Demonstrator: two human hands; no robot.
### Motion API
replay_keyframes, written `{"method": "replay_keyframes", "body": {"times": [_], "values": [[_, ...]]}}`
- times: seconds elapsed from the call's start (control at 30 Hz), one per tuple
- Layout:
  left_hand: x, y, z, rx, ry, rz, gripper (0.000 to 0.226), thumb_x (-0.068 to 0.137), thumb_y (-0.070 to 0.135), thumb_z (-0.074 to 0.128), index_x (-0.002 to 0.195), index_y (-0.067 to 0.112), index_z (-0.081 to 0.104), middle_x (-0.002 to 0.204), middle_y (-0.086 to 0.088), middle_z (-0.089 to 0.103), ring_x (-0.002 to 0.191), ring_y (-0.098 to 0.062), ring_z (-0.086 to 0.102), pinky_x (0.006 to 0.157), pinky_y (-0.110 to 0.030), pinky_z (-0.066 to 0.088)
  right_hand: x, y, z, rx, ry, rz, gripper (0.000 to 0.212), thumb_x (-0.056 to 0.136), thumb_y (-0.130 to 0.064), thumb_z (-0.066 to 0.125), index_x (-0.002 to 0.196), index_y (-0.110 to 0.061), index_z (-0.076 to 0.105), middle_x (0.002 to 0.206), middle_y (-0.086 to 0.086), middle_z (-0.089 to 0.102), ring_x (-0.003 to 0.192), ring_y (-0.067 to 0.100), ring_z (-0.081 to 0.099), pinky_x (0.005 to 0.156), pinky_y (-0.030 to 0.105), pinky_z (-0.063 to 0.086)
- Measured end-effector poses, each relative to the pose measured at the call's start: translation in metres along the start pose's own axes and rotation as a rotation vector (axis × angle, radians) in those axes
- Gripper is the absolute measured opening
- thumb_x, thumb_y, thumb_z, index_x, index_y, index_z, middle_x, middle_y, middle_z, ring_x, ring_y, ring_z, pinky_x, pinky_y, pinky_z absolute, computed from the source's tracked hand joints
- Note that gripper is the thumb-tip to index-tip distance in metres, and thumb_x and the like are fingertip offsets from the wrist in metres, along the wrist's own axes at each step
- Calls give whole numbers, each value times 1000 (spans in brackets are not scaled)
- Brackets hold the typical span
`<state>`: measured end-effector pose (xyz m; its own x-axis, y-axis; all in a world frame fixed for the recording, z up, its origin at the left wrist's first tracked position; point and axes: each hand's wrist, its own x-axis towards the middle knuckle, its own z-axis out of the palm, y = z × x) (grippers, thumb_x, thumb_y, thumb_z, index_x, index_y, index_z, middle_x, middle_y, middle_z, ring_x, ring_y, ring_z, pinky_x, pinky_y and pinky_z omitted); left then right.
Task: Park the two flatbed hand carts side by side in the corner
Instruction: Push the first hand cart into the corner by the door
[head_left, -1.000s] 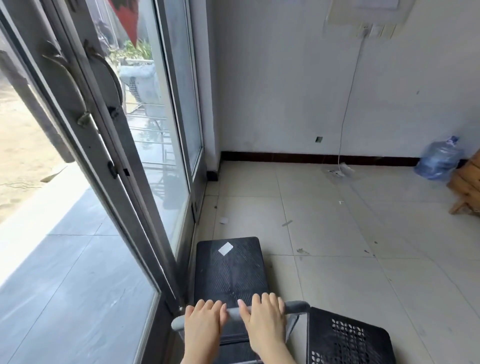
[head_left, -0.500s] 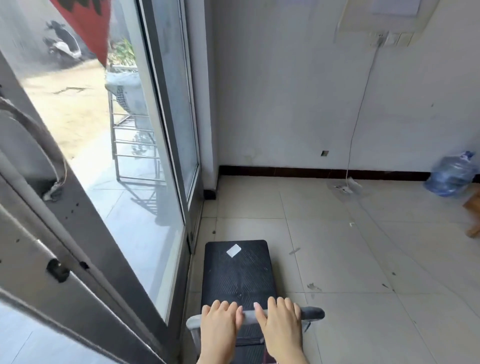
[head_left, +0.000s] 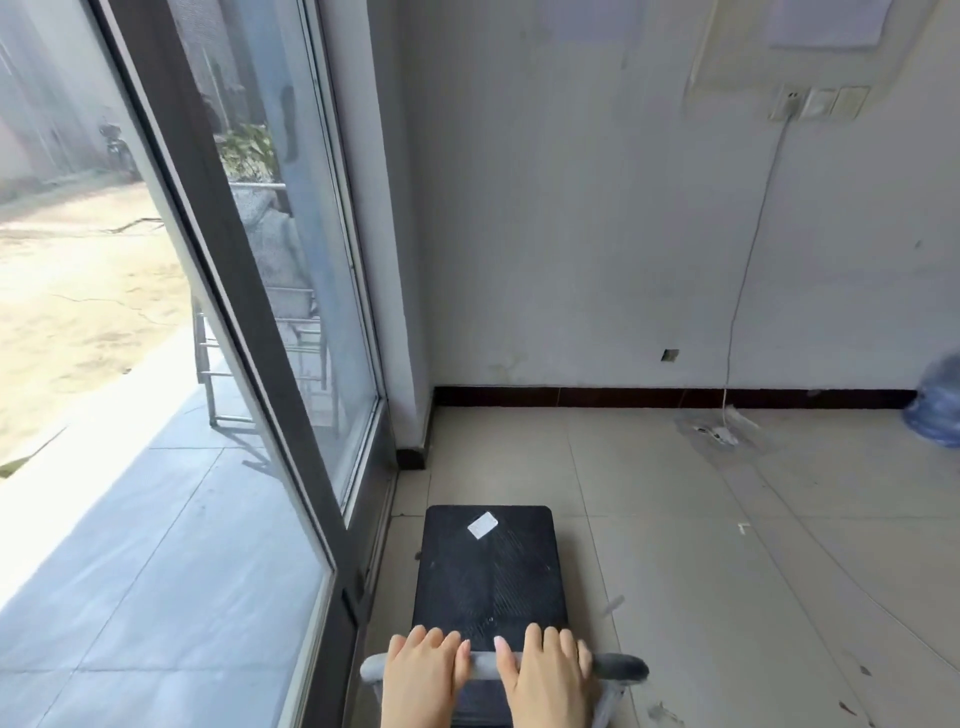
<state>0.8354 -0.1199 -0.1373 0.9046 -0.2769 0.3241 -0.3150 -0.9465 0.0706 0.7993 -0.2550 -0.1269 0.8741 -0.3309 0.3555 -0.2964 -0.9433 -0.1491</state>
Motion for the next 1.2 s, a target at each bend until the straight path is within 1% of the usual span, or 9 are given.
{"method": "replay_keyframes", "body": {"times": [0.13,0.23,0.37,0.53,0.7,0.8,0.9,1.1,1.2], "values": [[71,-1,21,-17,-27,-1,34,69,33,42,38,21,48,37,1,45,36,-20,48,49,-34,30,70,0,25,1,-60,-5,74,92,-53,12,50,-9,55,47,12,52,48,31,53,62,42,28],[122,-3,38,-19,-10,6,33,71,33,43,40,21,48,38,3,45,37,-21,49,54,-34,22,122,0,43,-17,-90,-14,77,92,-54,5,50,-10,54,48,10,52,50,30,52,58,42,41],[194,-9,62,-27,12,-3,34,74,32,43,42,21,50,39,3,47,40,-22,49,54,-36,20,195,-5,70,-49,-101,-27,77,93,-54,4,54,-12,55,49,9,54,51,28,53,56,42,47],[285,-25,92,-53,-2,23,35,74,32,42,43,20,51,40,3,47,41,-21,50,47,-34,37,283,-20,107,-96,-88,-48,78,93,-54,3,56,-13,58,51,7,57,51,26,54,55,41,49],[366,-40,117,-61,32,16,36,78,31,42,45,20,51,41,3,46,43,-21,49,55,-37,23,362,-34,140,-106,-81,-46,72,93,-55,6,55,-16,52,50,5,55,52,26,53,55,39,47],[407,-48,127,-71,19,61,45,88,24,30,48,21,51,42,5,45,43,-20,48,47,-33,36,406,-39,156,-96,-78,-54,70,93,-55,6,54,-17,49,49,3,53,51,26,51,56,39,46],[447,-56,141,-50,8,91,60,93,18,7,52,22,51,44,7,45,44,-18,46,45,-29,29,449,-45,170,-105,-91,-49,70,93,-55,4,55,-18,50,50,2,54,52,25,51,57,39,47],[521,-62,151,-101,-142,69,30,80,23,50,50,22,50,43,7,44,44,-19,46,44,-31,36,521,-52,197,-118,-123,-48,73,93,-56,2,56,-18,52,50,0,56,51,23,53,56,38,48],[549,-68,159,-85,-222,96,26,59,14,79,55,20,54,45,5,46,45,-19,46,44,-32,36,548,-58,208,-132,-150,-49,75,93,-55,2,58,-17,56,52,0,58,52,21,55,57,37,49]]}}
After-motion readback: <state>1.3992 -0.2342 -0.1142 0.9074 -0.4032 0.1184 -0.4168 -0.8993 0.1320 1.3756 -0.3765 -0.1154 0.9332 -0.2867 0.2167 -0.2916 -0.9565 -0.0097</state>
